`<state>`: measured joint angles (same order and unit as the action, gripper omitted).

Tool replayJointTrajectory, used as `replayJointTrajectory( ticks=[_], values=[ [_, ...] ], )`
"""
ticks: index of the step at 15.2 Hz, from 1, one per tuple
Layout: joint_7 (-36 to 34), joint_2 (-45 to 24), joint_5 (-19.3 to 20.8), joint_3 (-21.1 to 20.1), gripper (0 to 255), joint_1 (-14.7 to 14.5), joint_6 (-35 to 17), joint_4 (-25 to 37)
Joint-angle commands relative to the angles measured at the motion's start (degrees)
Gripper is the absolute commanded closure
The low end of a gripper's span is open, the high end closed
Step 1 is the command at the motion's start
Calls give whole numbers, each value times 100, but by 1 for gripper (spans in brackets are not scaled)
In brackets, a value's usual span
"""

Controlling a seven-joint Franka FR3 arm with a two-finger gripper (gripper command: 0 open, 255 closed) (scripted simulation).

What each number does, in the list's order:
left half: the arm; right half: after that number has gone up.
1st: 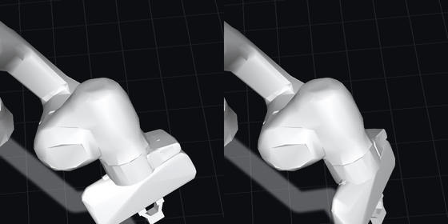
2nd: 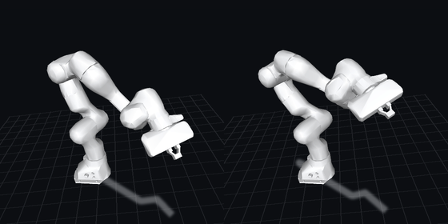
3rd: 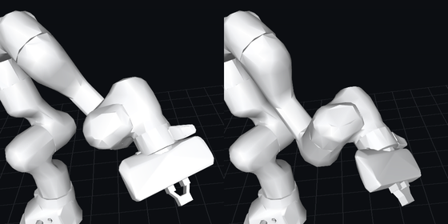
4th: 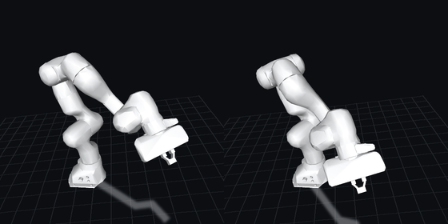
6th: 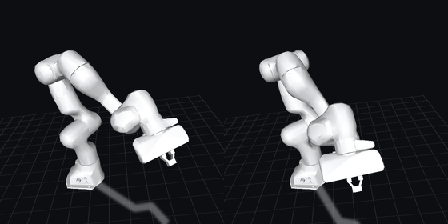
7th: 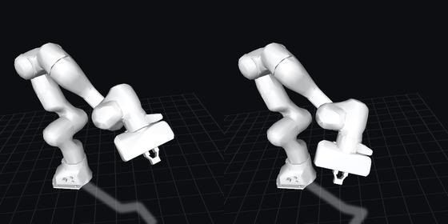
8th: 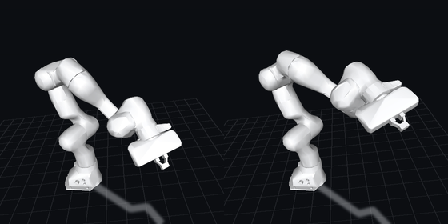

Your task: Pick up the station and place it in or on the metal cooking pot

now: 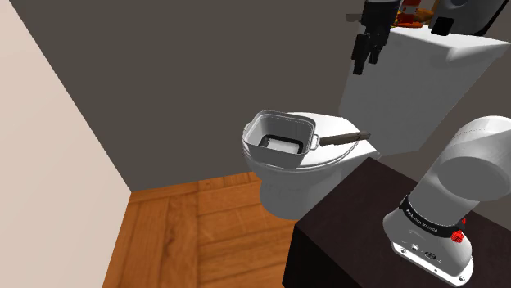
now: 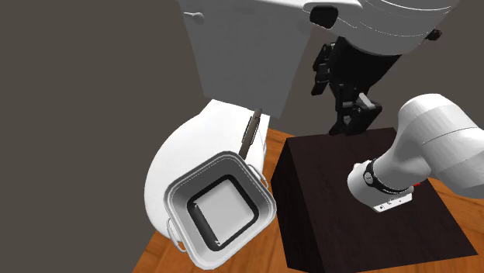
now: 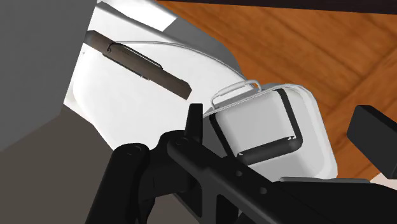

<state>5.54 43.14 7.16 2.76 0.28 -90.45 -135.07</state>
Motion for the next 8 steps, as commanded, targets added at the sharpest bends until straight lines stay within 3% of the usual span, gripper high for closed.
replayJointTrajectory(
  ticks=[1,8],
  values=[
    [0,0,0,0,0,0,0,0],
    [1415,129,525,942,0,4,-1147,-1087]
  ],
)
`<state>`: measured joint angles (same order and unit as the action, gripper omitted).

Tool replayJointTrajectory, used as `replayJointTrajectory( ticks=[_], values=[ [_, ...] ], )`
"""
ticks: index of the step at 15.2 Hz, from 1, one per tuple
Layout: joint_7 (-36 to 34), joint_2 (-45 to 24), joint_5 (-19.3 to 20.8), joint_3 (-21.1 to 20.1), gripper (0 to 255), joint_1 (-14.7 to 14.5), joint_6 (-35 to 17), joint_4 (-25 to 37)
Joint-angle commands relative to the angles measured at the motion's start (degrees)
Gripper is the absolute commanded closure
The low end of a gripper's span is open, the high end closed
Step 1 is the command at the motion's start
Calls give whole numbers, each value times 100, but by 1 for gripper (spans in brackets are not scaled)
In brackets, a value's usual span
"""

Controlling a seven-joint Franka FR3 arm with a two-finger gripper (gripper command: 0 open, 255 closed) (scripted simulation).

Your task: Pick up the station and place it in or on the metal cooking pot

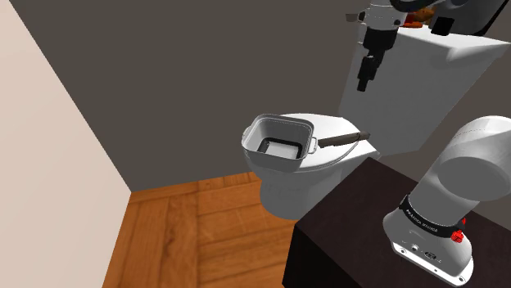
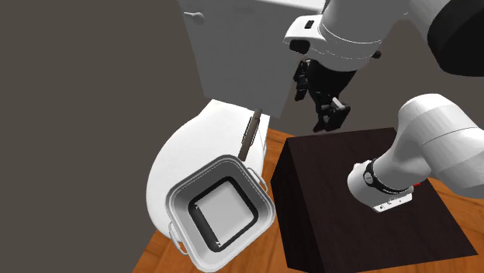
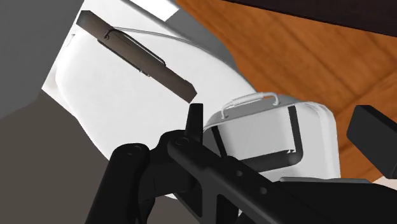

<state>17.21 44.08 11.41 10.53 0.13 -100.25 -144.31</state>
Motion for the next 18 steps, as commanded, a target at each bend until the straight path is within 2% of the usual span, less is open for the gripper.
replayJointTrajectory(
  ticks=[1,6,12,15,18],
  values=[
    [453,1,180,311,0,25,-345,-280],
    [1487,-396,558,1095,0,26,-1297,-706],
    [2820,-1386,783,2135,0,-164,-2562,-849],
    [3598,-2076,655,2704,0,-415,-3218,-774],
    [4558,-2896,201,3330,0,-836,-3857,-610]
  ],
)
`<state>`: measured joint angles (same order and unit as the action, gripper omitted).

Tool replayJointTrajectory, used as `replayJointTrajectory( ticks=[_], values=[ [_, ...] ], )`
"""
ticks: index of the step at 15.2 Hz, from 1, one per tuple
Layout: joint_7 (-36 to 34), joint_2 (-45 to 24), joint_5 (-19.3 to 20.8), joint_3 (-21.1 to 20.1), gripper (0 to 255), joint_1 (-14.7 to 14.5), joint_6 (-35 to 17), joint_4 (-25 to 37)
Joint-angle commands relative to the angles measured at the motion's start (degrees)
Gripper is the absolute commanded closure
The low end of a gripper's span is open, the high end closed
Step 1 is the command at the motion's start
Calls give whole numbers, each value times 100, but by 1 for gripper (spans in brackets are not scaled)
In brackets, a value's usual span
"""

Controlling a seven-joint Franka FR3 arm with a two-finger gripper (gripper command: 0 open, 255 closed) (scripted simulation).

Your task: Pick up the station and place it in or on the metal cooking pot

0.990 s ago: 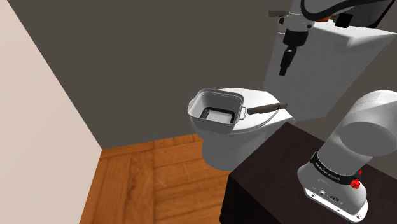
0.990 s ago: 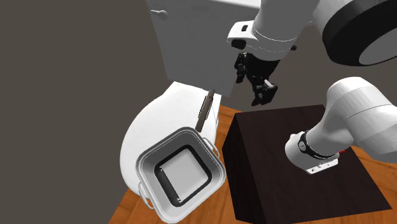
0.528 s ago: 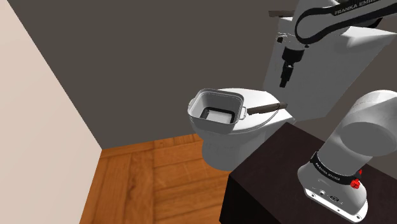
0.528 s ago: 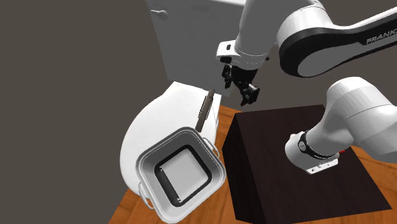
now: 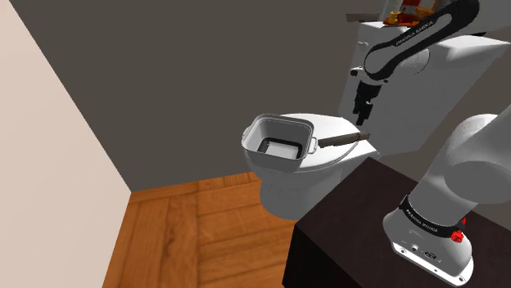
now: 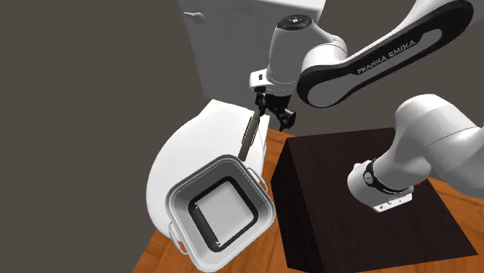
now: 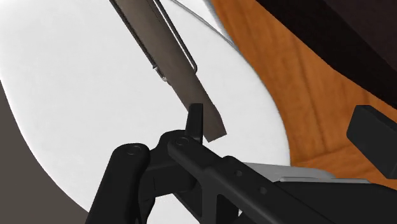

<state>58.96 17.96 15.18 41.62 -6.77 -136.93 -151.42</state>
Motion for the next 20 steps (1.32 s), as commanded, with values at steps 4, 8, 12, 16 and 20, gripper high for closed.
replayJointTrajectory(
  ticks=[4,8,12,16,20],
  values=[
    [2352,-1704,-1850,980,0,-882,-877,468],
    [4669,-3265,-4138,391,0,-428,-997,1113],
    [5986,-4339,-5154,-581,0,532,-980,1868],
    [6293,-4697,-5481,-905,0,795,-1112,2042],
    [6499,-4988,-5781,-1168,0,978,-1286,2137]
  ],
)
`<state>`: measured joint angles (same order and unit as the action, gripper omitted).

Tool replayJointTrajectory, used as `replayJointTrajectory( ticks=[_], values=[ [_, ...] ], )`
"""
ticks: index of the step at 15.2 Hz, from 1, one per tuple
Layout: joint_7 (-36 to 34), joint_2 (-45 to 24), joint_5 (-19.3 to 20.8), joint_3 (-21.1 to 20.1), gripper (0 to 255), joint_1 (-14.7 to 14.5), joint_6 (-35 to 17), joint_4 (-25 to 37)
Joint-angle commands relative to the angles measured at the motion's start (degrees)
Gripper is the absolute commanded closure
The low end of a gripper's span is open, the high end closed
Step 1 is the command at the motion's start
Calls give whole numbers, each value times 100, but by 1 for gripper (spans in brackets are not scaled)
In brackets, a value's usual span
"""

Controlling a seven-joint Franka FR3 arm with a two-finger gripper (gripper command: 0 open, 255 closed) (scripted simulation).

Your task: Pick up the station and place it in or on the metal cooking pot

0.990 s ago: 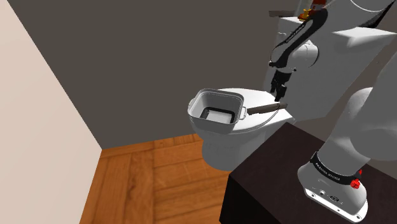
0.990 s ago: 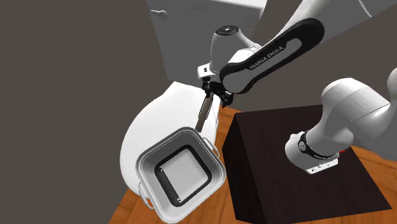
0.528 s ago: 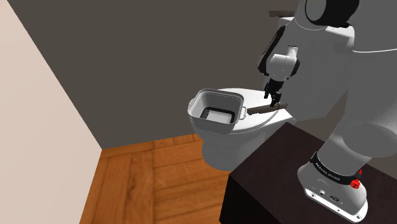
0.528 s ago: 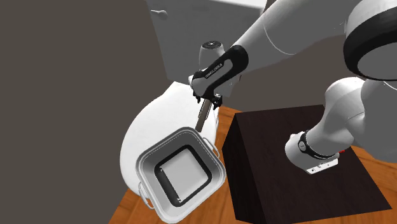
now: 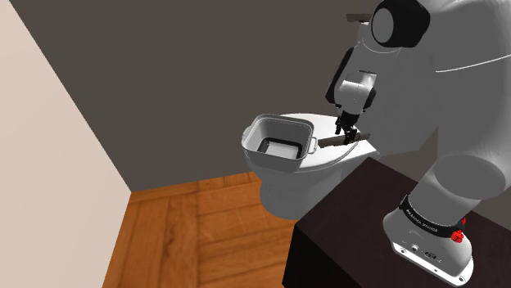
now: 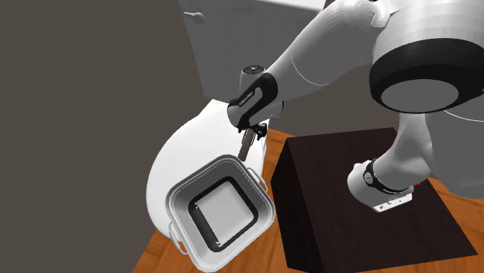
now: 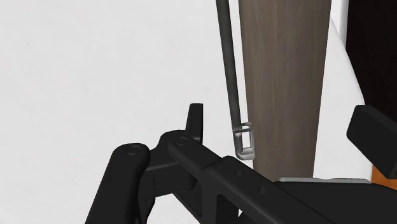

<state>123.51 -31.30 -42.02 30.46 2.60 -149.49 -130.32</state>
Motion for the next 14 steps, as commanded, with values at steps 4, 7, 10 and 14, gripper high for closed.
replayJointTrajectory(
  ticks=[4,7,10,14],
  values=[
    [73,-103,-102,-90,0,68,-55,43],
    [73,-103,-102,-90,0,68,-55,43],
    [73,-102,-101,-89,255,67,-55,42],
    [73,-103,-101,-90,255,67,-55,43]
  ],
)
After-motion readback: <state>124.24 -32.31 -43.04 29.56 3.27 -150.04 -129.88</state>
